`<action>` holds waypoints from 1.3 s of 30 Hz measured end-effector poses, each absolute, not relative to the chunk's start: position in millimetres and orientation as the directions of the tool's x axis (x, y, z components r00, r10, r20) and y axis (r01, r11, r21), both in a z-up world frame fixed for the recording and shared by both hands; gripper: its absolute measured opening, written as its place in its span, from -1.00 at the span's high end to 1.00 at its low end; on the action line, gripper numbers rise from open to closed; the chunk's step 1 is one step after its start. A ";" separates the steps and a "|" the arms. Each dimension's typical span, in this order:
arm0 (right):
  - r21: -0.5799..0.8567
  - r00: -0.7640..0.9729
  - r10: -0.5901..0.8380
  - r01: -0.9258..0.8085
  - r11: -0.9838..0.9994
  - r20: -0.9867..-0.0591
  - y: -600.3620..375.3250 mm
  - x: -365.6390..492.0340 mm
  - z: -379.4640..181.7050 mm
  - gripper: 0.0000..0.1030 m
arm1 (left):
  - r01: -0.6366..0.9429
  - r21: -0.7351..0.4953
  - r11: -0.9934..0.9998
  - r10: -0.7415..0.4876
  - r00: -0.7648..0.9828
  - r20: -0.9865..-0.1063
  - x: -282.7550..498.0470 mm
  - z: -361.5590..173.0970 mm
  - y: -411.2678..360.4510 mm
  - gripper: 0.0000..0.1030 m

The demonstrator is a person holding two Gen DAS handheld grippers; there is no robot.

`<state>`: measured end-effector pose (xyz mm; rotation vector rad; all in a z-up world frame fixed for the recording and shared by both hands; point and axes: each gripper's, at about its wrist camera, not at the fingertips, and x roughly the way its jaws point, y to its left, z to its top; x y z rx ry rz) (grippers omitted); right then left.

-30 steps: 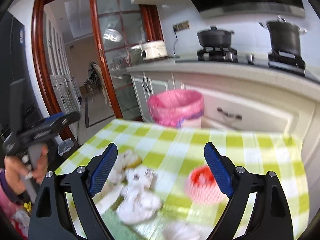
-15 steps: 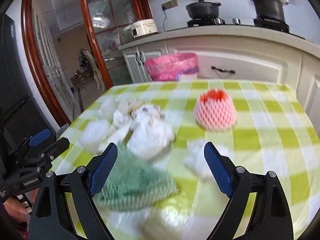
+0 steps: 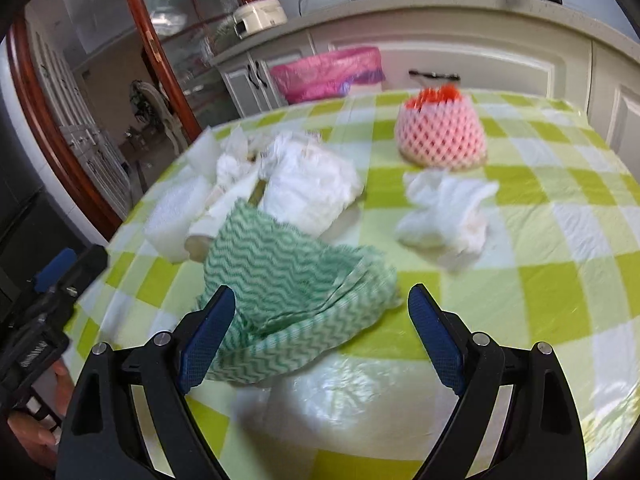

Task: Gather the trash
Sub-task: 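Move both tools back over the table, then grasp the green zigzag cloth with the right tool while the left tool grasps the paper napkin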

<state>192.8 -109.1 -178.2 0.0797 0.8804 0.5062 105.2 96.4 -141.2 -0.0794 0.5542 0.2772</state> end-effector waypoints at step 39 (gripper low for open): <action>0.319 0.654 0.522 -0.413 0.853 -0.547 -189.1 193.8 -138.3 0.68 | -0.181 0.003 0.983 0.141 0.756 -0.639 191.5 -162.0 29.5 -0.34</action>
